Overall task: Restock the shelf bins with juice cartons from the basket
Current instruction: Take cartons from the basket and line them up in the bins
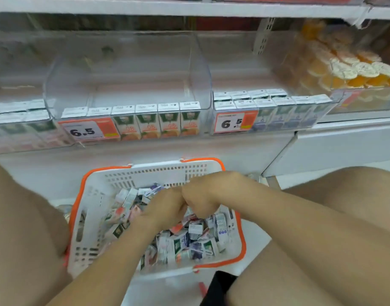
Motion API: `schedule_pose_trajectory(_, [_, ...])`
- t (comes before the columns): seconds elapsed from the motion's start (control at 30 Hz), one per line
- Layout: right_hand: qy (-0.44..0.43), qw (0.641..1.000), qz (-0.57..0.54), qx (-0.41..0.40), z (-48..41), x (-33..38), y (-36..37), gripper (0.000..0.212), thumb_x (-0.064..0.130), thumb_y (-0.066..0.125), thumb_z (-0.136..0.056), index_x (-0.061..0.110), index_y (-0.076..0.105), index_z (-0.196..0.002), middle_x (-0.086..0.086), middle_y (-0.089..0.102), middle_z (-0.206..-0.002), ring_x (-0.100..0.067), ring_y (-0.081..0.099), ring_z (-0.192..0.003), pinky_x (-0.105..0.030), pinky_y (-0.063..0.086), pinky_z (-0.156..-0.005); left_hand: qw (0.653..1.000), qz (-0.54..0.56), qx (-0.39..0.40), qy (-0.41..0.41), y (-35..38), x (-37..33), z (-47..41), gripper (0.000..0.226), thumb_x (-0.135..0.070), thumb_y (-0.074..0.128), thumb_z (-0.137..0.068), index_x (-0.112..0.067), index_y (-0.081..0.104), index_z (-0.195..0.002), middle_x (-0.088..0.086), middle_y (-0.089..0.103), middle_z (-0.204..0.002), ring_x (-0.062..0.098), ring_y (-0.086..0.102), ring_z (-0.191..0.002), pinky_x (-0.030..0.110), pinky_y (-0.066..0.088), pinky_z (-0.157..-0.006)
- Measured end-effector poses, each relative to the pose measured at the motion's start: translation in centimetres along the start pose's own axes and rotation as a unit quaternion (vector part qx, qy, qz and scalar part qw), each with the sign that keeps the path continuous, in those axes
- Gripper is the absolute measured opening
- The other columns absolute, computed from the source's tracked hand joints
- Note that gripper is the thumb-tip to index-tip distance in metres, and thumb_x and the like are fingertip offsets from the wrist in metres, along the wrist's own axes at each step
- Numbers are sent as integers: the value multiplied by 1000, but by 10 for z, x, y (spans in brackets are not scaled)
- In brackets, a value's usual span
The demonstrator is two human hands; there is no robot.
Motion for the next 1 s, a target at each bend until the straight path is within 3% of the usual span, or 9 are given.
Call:
schedule_pose_trajectory(0.13, [-6, 998, 49, 41, -34, 8, 37, 28, 6, 58, -96, 15, 46, -73, -4, 50, -76, -24, 47, -70, -39, 44, -65, 976, -6, 191, -100, 60, 35, 11, 30, -23, 44, -105, -13, 57, -80, 5, 58, -76, 25, 51, -66, 35, 39, -61])
schedule_pose_trajectory(0.3, [7, 995, 88, 49, -72, -6, 69, 27, -2, 61, -93, 13, 48, -74, -2, 48, -75, -17, 40, -57, -28, 39, -50, 949, -45, 264, -164, 94, 75, 27, 17, -18, 55, -100, -13, 64, -114, 11, 68, -110, 30, 68, -98, 40, 57, -81])
schedule_pose_trajectory(0.4, [22, 995, 85, 48, -93, -20, 87, 28, -6, 58, -92, 14, 50, -75, -2, 50, -75, -17, 43, -58, -29, 40, -51, 941, -47, 280, -182, 110, 88, 31, 41, -36, 69, -97, -12, 60, -129, 8, 64, -124, 27, 66, -108, 39, 57, -92])
schedule_pose_trajectory(0.5, [47, 998, 47, 23, -109, -35, 95, 22, -6, 55, -95, 6, 63, -112, -6, 60, -92, -20, 55, -69, -30, 40, -51, 943, -49, 269, -189, 117, 93, 25, 33, -42, 77, -89, -12, 63, -94, 3, 63, -92, 22, 63, -79, 34, 56, -73])
schedule_pose_trajectory(0.6, [64, 996, -21, -50, -130, -48, 96, 59, -7, 55, -94, 6, 38, -149, -15, 61, -119, -30, 64, -94, -35, 44, -59, 940, -28, 256, -222, 120, 98, 22, 48, -46, 78, -83, -16, 45, -64, 0, 45, -62, 18, 45, -52, 30, 42, -55])
schedule_pose_trajectory(0.67, [60, 995, -36, -71, -143, -49, 100, 59, -5, 56, -94, 10, 37, -148, -15, 62, -115, -30, 62, -88, -38, 50, -60, 938, -24, 263, -223, 127, 97, 23, 49, -54, 77, -83, -16, 49, -69, 1, 49, -66, 19, 48, -56, 31, 42, -55])
schedule_pose_trajectory(0.77, [56, 996, -27, -65, -155, -44, 107, 40, -1, 55, -97, 11, 48, -134, -13, 64, -115, -29, 60, -85, -36, 47, -61, 940, -24, 268, -208, 141, 94, 27, 60, -57, 76, -86, -10, 60, -119, 10, 59, -114, 27, 62, -99, 38, 53, -78])
schedule_pose_trajectory(0.83, [63, 996, 0, -69, -158, -38, 106, 38, -3, 57, -96, 9, 50, -132, -14, 63, -121, -33, 64, -97, -37, 41, -62, 947, -2, 248, -204, 146, 94, 27, 67, -49, 77, -88, -9, 52, -136, 12, 52, -125, 29, 57, -109, 37, 51, -84])
schedule_pose_trajectory(1.0, [34, 995, 52, -74, -161, -31, 99, 36, 1, 63, -95, 8, 54, -130, -13, 62, -122, -34, 66, -109, -39, 43, -69, 936, 54, 250, -241, 128, 103, 25, 31, -30, 81, -80, -13, 62, -98, 0, 54, -85, 23, 56, -75, 33, 47, -64])
Point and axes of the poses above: each hand's wrist, its own z-axis away from the middle knuckle, its own y-axis out of the palm, x = y × z, the point moved 7 cm from there along -z, towards the middle knuckle
